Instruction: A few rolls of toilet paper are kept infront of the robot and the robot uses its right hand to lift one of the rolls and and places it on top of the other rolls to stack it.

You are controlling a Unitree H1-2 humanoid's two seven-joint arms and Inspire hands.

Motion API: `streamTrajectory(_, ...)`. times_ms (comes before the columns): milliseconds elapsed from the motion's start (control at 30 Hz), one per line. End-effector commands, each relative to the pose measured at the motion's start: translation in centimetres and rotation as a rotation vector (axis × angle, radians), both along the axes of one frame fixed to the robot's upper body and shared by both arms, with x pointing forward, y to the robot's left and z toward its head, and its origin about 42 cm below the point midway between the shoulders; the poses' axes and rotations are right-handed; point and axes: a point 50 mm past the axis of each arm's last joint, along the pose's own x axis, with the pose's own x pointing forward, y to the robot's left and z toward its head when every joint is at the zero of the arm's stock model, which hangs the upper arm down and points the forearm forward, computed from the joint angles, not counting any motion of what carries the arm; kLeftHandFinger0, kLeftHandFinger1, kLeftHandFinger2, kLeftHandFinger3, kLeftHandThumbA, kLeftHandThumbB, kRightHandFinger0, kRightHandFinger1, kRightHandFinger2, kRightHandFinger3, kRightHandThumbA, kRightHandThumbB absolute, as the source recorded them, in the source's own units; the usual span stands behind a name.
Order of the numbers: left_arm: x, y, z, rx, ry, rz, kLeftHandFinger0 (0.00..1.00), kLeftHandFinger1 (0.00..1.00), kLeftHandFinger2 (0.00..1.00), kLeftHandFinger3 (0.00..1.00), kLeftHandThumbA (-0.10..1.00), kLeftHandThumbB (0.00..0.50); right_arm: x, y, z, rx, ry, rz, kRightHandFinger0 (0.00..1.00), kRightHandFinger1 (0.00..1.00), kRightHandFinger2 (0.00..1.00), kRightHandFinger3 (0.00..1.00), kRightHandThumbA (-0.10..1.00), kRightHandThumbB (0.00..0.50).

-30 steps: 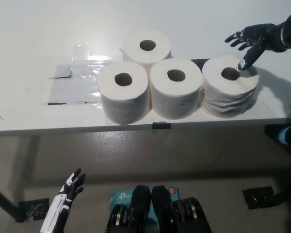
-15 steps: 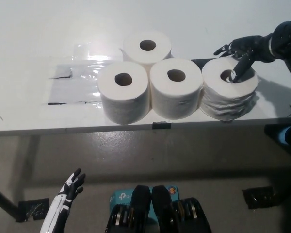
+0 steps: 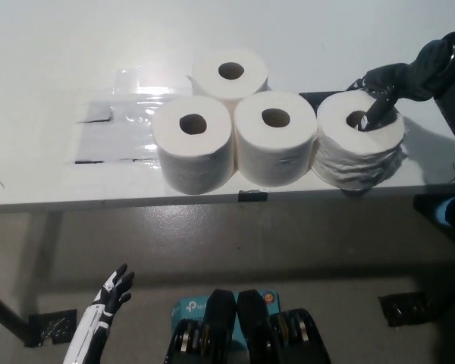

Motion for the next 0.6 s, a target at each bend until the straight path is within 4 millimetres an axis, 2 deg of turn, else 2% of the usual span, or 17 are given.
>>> streamTrajectory(0,-0.2,0.3,0.9,-0.006,-0.048,-0.028,1.0,1.0,1.0,1.0,1.0,0.202,0.9,-0.1,3.4,-0.14,-0.161,-0.054,0.22,0.43,0.61,0.8,0.64,0.309)
streamTrajectory(33,-0.1,0.3,0.9,-0.003,-0.052,-0.024,1.0,1.0,1.0,1.0,1.0,0.211,0.9,-0.4,2.9,-0.163,-0.188,-0.049,0.1,0.27,0.43,0.69,0.65,0.258)
streamTrajectory(67,-0.1,0.3,1.0,0.0,-0.054,-0.021,1.0,1.0,1.0,1.0,1.0,0.211,0.8,-0.6,2.6,-0.172,-0.206,-0.041,0.04,0.17,0.32,0.61,0.65,0.243)
streamTrajectory(100,0.0,0.4,1.0,-0.003,-0.057,-0.023,1.0,1.0,1.0,1.0,1.0,0.211,0.8,-0.8,2.3,-0.191,-0.222,-0.021,0.04,0.12,0.25,0.49,0.67,0.207)
streamTrajectory(133,0.0,0.5,1.0,0.006,-0.061,-0.021,1.0,1.0,1.0,1.0,1.0,0.216,0.7,-1.1,1.8,-0.203,-0.229,-0.013,0.0,0.02,0.15,0.37,0.73,0.158)
streamTrajectory(167,0.0,0.6,1.0,0.01,-0.063,-0.021,1.0,1.0,1.0,1.0,1.0,0.213,0.7,-1.3,1.5,-0.202,-0.233,-0.013,0.0,0.0,0.08,0.44,0.77,0.126)
streamTrajectory(200,0.0,0.6,1.0,0.009,-0.064,-0.021,1.0,1.0,1.0,1.0,1.0,0.212,0.7,-1.4,1.3,-0.196,-0.235,-0.015,0.0,0.0,0.06,0.47,0.79,0.118)
streamTrajectory(233,0.1,0.7,1.0,0.004,-0.064,-0.019,1.0,1.0,1.0,1.0,1.0,0.213,0.6,-1.7,0.9,-0.18,-0.241,-0.012,0.0,0.0,0.03,0.61,0.87,0.098)
streamTrajectory(267,0.1,0.7,1.0,0.004,-0.063,-0.017,1.0,1.0,1.0,1.0,1.0,0.217,0.5,-1.8,0.7,-0.161,-0.241,-0.016,0.0,0.12,0.13,0.55,0.9,0.071)
streamTrajectory(333,0.1,0.7,1.0,0.006,-0.062,-0.012,1.0,1.0,1.0,1.0,1.0,0.224,0.4,-2.3,0.2,-0.102,-0.238,-0.043,0.06,0.33,0.35,0.57,0.89,0.05)
streamTrajectory(367,0.1,0.7,1.0,0.007,-0.066,-0.012,1.0,1.0,1.0,1.0,1.0,0.216,0.3,-2.9,-0.4,-0.038,-0.236,-0.073,0.17,0.5,0.64,0.87,0.91,0.04)
streamTrajectory(400,0.1,0.8,1.1,0.007,-0.067,-0.011,1.0,1.0,1.0,1.0,1.0,0.213,0.3,-2.9,-0.5,-0.021,-0.236,-0.08,0.18,0.51,0.63,1.0,0.92,0.04)
streamTrajectory(433,0.2,0.7,1.0,0.007,-0.067,-0.008,1.0,1.0,1.0,1.0,1.0,0.209,0.1,-3.6,-1.2,0.064,-0.22,-0.135,0.14,0.49,0.64,0.8,0.91,0.036)
streamTrajectory(467,0.2,0.8,1.1,0.006,-0.07,-0.005,1.0,1.0,1.0,1.0,1.0,0.201,-0.1,-4.1,-1.8,0.17,-0.194,-0.18,0.05,0.39,0.63,0.38,0.9,0.023)
streamTrajectory(500,0.2,0.8,1.1,0.005,-0.074,-0.004,1.0,1.0,1.0,1.0,1.0,0.2,-0.3,-4.4,-2.1,0.245,-0.174,-0.215,0.02,0.37,0.66,0.33,0.89,0.021)
streamTrajectory(533,0.2,0.8,1.1,0.003,-0.076,-0.003,1.0,1.0,1.0,1.0,1.0,0.198,-0.5,-4.9,-2.7,0.307,-0.16,-0.255,0.0,0.16,0.48,0.19,0.89,0.042)
streamTrajectory(567,0.2,0.9,1.1,0.002,-0.077,-0.004,1.0,1.0,1.0,1.0,1.0,0.189,-0.7,-5.3,-3.4,0.359,-0.156,-0.286,0.0,0.02,0.36,0.15,0.88,0.056)
